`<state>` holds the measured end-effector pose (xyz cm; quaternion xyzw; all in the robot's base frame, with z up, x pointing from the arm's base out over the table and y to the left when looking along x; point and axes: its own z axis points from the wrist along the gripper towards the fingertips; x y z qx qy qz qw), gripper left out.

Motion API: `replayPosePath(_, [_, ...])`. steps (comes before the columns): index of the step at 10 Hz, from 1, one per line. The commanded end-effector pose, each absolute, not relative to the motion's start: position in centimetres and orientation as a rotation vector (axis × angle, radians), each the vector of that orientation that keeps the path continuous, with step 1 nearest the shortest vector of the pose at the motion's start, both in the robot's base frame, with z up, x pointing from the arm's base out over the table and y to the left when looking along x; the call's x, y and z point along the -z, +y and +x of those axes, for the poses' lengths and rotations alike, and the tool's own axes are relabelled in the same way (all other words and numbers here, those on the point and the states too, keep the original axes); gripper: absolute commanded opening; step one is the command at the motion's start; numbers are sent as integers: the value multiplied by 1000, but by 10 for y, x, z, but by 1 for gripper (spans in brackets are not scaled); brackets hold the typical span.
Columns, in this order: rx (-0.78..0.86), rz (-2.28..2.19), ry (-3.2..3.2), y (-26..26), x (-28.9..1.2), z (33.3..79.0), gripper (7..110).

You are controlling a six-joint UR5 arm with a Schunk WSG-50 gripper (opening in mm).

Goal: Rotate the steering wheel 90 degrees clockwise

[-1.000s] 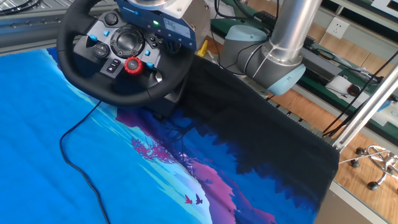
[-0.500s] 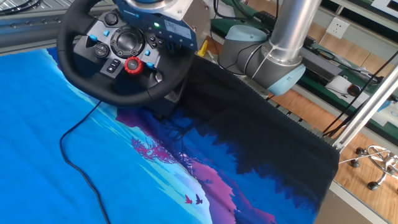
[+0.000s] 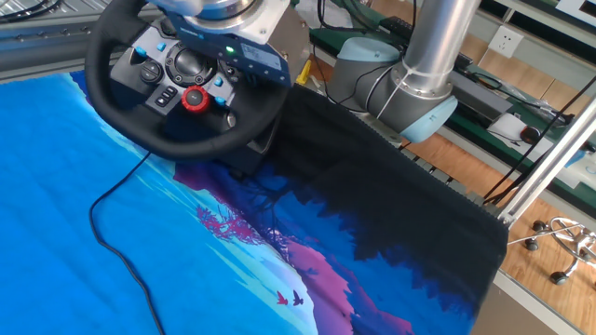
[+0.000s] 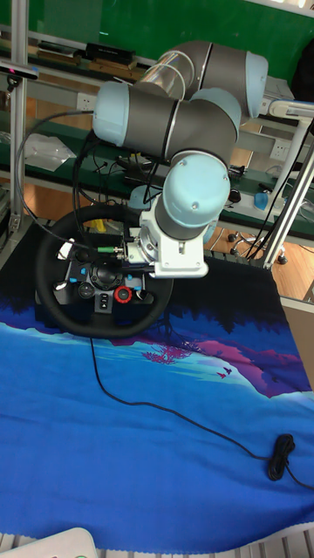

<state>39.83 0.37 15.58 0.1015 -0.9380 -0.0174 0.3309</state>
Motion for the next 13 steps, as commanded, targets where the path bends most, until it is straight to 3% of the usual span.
replayPosePath(1, [50, 249, -2495, 6, -146, 412, 7])
replayPosePath(7, [-60, 209, -2533, -8, -140, 443, 7])
replayPosePath(13, [145, 290, -2443, -8, -205, 420, 7])
